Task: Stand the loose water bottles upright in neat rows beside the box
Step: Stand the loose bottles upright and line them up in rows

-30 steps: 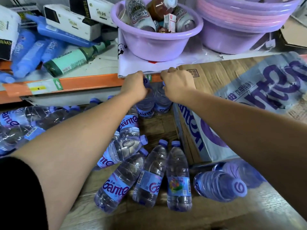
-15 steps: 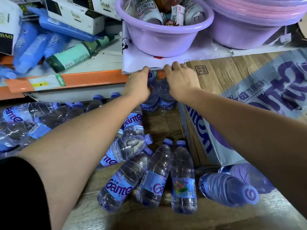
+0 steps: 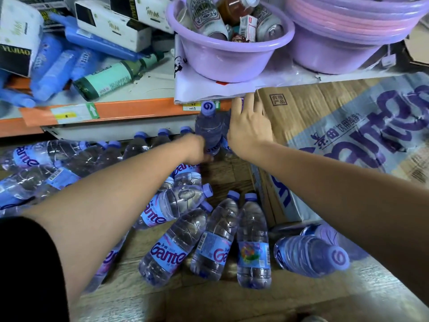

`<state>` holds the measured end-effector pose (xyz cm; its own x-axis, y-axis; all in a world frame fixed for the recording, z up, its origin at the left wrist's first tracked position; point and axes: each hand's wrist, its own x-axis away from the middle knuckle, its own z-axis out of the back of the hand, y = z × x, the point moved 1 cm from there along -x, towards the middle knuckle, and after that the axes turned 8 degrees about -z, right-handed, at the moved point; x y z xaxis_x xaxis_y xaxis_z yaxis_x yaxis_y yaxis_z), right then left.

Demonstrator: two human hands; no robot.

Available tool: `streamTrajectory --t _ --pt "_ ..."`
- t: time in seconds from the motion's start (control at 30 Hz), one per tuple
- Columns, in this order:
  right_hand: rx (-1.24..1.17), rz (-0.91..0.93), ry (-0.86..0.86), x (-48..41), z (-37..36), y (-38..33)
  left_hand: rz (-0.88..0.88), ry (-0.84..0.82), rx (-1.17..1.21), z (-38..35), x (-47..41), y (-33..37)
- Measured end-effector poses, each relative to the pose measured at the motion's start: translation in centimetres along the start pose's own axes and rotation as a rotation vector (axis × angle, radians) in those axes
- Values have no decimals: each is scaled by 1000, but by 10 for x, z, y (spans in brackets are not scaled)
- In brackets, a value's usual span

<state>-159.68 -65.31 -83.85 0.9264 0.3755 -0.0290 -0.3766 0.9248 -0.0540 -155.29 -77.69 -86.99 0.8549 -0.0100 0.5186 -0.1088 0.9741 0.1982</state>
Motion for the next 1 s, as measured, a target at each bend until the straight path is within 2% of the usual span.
streamTrajectory --t 0.1,0.23,0.3,0.4,0.47,0.57,0.63,0.73,0.87,1.0 --pt "-12 -30 -277 17 -13 -4 -64 -176 -32 -17 8 18" --pt "290 259 -835 42 -24 -10 -163 -204 -93 -41 -1 34" --pt "384 297 -1018 48 -36 -9 -156 -232 -75 -52 -11 40" --pt "495 304 -1080 49 -57 -4 -163 -302 51 -67 -17 54" --pt "594 340 -1125 45 -69 2 -226 -296 117 -78 -22 59" --pt "642 383 -1198 39 -80 7 -230 -261 186 -90 -31 57" --pt "599 363 -1233 36 -88 5 -197 -291 238 -93 -33 55" --pt "466 222 -1301 34 -86 3 -135 -352 327 -91 -33 56" --pt "228 153 -1165 32 -69 8 -126 -347 358 -89 -38 50" --pt "232 62 -1287 27 -61 7 -139 -298 304 -67 -31 39"
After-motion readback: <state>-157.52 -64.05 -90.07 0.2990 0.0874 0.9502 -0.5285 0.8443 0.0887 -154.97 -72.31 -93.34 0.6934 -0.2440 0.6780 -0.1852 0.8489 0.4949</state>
